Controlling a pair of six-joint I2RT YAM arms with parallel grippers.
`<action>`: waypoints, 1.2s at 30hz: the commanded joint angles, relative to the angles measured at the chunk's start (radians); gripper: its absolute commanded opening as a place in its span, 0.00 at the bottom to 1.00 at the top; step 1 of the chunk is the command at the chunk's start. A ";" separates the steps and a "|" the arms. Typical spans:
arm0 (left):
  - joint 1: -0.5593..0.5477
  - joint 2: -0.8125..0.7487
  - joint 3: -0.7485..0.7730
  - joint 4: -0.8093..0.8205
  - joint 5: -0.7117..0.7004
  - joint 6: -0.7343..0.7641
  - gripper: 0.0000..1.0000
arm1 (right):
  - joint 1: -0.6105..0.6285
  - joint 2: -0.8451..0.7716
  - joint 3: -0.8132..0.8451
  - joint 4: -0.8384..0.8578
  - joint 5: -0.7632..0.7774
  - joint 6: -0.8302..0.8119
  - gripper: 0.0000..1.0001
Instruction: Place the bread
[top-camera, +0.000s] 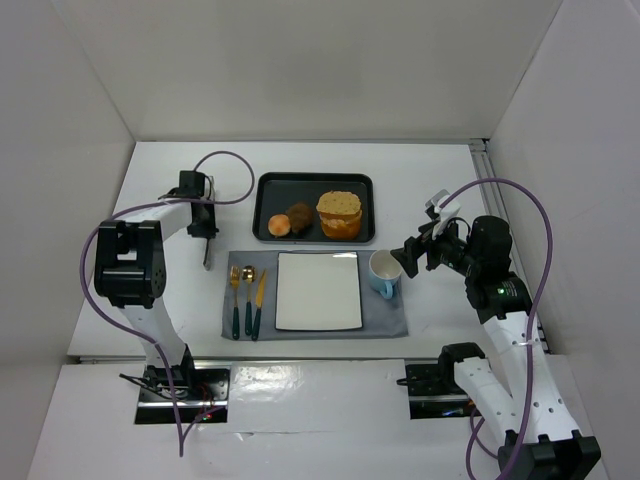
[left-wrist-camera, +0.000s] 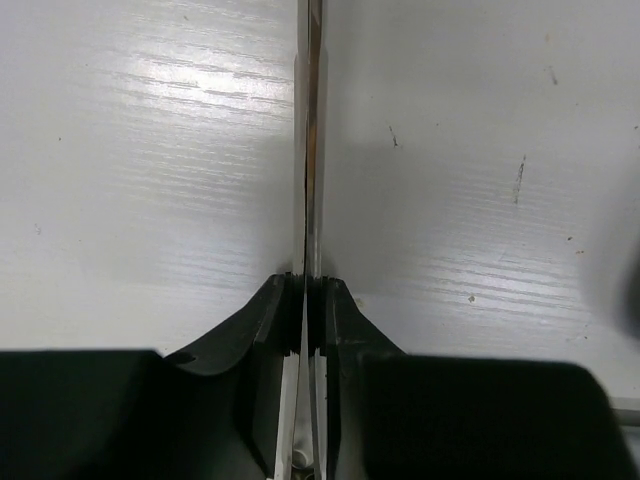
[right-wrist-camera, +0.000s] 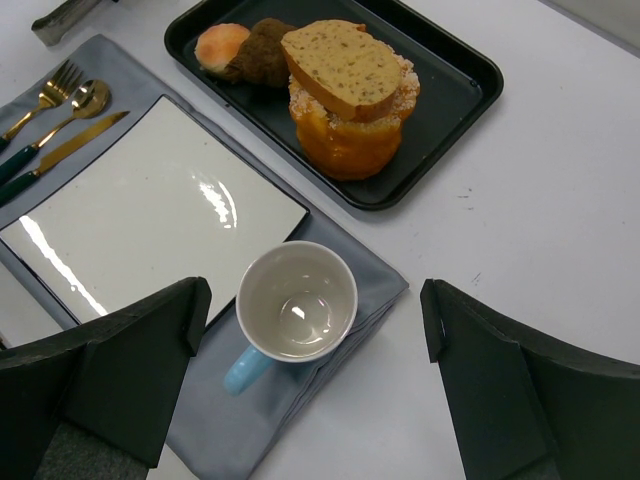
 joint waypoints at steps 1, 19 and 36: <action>0.005 -0.001 -0.005 -0.039 0.018 -0.004 0.00 | 0.003 -0.013 0.038 0.000 0.000 -0.011 1.00; -0.109 -0.286 0.126 -0.135 0.382 -0.137 0.42 | 0.003 -0.013 0.038 0.000 0.000 -0.011 1.00; -0.247 -0.349 0.102 -0.103 0.693 -0.146 0.56 | 0.003 -0.004 0.038 0.000 0.009 -0.011 1.00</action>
